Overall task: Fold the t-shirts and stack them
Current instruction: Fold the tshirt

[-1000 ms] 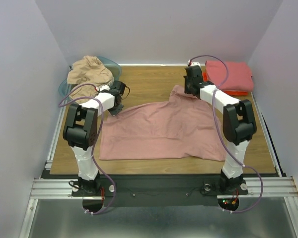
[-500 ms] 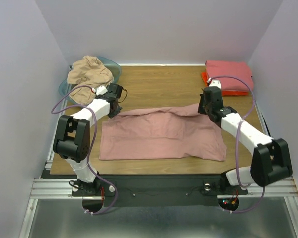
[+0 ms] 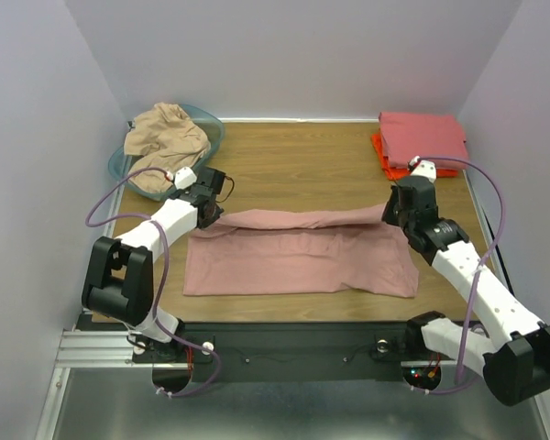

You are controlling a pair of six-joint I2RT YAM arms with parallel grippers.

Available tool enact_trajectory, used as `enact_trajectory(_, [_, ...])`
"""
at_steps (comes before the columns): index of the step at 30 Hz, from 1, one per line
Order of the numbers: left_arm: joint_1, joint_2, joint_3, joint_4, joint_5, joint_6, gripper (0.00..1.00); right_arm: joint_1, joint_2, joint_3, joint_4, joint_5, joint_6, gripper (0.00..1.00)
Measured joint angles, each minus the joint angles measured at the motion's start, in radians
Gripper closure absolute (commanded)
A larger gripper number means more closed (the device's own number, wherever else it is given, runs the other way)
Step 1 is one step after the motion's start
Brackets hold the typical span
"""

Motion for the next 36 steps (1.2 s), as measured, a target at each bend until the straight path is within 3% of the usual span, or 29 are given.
enact_trajectory(5, [-0.005,0.001,0.052,-0.040,-0.061,0.002,1.00,0.000,-0.011,0.015,-0.043,0.028,0.003,1.00])
enact_trajectory(23, [-0.003,0.329,0.476,-0.130,-0.196,0.045,1.00,0.000,0.299,0.276,-0.062,0.150,-0.022,1.00])
enact_trajectory(28, [0.000,0.315,0.409,-0.117,-0.193,0.043,1.00,0.000,0.283,0.263,-0.063,0.145,-0.027,1.00])
enact_trajectory(36, [-0.001,0.163,0.134,-0.095,-0.157,0.004,1.00,0.000,0.107,0.088,-0.064,0.073,-0.005,0.99])
